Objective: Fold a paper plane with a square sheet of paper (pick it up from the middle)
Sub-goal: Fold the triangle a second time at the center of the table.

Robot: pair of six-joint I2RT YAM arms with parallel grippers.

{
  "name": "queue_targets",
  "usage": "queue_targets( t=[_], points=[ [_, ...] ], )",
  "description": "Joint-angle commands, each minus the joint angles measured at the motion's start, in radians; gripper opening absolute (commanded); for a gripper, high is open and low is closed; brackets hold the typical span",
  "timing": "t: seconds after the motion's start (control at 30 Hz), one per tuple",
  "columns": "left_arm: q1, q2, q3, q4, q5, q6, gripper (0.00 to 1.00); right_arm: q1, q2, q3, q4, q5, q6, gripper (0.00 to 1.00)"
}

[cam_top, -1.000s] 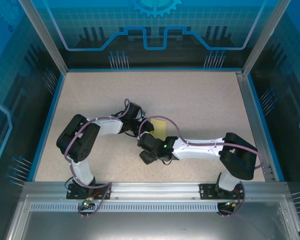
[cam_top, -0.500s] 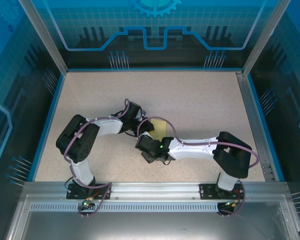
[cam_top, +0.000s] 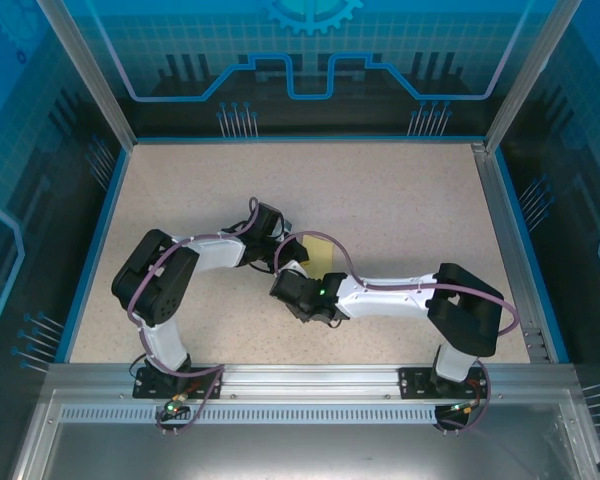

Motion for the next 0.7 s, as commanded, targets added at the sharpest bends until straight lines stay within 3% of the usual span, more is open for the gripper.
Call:
queue_targets(
  t=[0.0, 0.23, 0.4, 0.57, 0.67],
  points=[
    [0.007, -0.032, 0.029, -0.031, 0.027, -0.015, 0.12, 0.015, -0.02, 0.023, -0.029, 0.028, 0.003, 0.23],
    [0.007, -0.033, 0.032, -0.031, 0.027, -0.016, 0.13, 0.012, -0.044, 0.015, -0.01, -0.006, 0.014, 0.1],
    [0.007, -0.032, 0.033, -0.032, 0.026, -0.021, 0.13, -0.023, -0.077, -0.021, 0.036, -0.098, 0.006, 0.03],
    [0.006, -0.036, 0.036, -0.031, 0.026, -0.024, 0.12, -0.043, -0.122, -0.052, 0.083, -0.195, -0.009, 0.18],
    [0.006, -0.036, 0.038, -0.034, 0.026, -0.028, 0.11, -0.047, -0.147, -0.077, 0.115, -0.219, -0.004, 0.35]
  ],
)
